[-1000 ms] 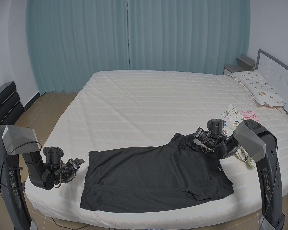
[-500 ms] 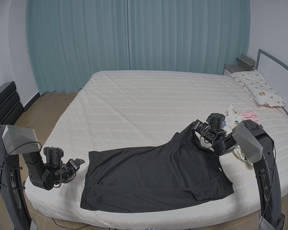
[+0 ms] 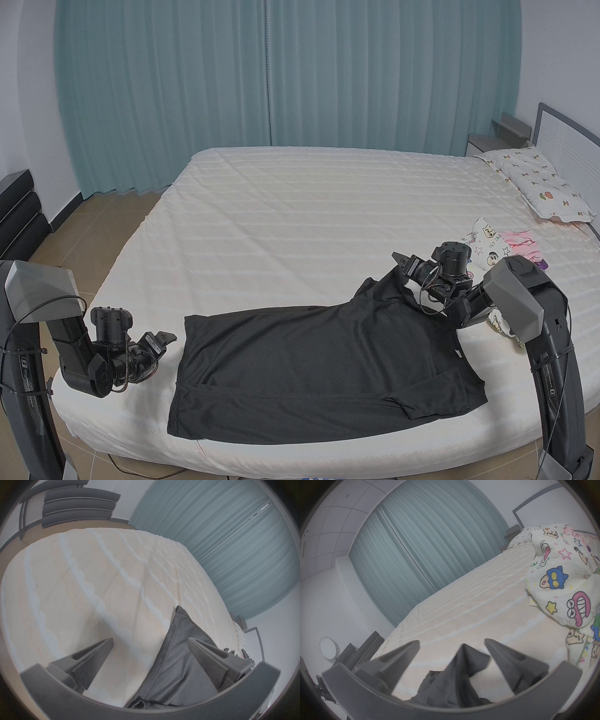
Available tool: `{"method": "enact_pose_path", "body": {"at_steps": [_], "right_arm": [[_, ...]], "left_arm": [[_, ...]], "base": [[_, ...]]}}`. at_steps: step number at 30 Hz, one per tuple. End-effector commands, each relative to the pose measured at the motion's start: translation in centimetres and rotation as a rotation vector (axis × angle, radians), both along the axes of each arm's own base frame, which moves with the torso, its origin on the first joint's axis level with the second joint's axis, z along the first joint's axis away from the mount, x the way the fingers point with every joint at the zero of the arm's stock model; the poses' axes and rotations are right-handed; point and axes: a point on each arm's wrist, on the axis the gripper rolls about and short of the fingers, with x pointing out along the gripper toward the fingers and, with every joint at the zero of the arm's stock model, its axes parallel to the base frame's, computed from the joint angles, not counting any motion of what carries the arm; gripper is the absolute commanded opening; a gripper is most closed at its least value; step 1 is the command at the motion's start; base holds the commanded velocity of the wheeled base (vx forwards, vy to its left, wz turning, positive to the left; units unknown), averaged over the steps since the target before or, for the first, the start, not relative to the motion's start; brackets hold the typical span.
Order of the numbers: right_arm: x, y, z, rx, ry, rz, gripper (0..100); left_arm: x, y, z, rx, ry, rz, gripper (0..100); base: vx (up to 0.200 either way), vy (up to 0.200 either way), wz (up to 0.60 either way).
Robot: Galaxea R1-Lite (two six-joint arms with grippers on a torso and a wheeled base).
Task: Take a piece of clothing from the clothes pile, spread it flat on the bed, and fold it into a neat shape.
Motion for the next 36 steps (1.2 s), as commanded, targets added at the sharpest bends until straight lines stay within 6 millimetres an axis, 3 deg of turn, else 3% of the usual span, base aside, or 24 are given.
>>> {"method": "enact_pose_path", "body": {"at_steps": [1,2,6,9,16,23,30,36], "right_arm": [[-1.7,-1.2,1.7,-0.022,0.028,0.041,100],[-3.4,-1.6,1.9,-0.071,0.054,0.119,100],[-5.6,-1.7,1.0,-0.17,0.093,0.19,100],[-6.1,-1.3,-0.1,-0.24,0.108,0.222,100],[-5.1,-1.5,-1.7,-0.335,0.1,0.198,100],[-4.5,-4.1,-3.1,-0.359,0.125,0.13,100],[-3.8,-7.5,-2.4,-0.348,0.101,0.057,100],[-3.8,-7.3,-1.1,-0.309,0.06,0.05,100]], "left_arm": [[0.0,0.0,0.0,0.0,0.0,0.002,100],[0.0,0.0,0.0,-0.001,0.001,0.001,100],[0.0,0.0,0.0,0.0,0.001,0.002,100],[-0.1,0.0,0.0,0.0,0.003,0.002,100],[-0.1,0.0,0.0,0.0,0.003,0.002,100],[0.0,0.0,0.0,0.0,0.0,0.002,100],[0.0,0.0,0.0,0.0,0.001,0.002,100],[0.0,0.0,0.0,0.0,0.001,0.002,100]], "base": [[0.0,0.0,0.0],[0.0,0.0,0.0],[0.0,0.0,0.0],[0.0,0.0,0.0],[0.0,0.0,0.0],[0.0,0.0,0.0],[0.0,0.0,0.0],[0.0,0.0,0.0]]}}
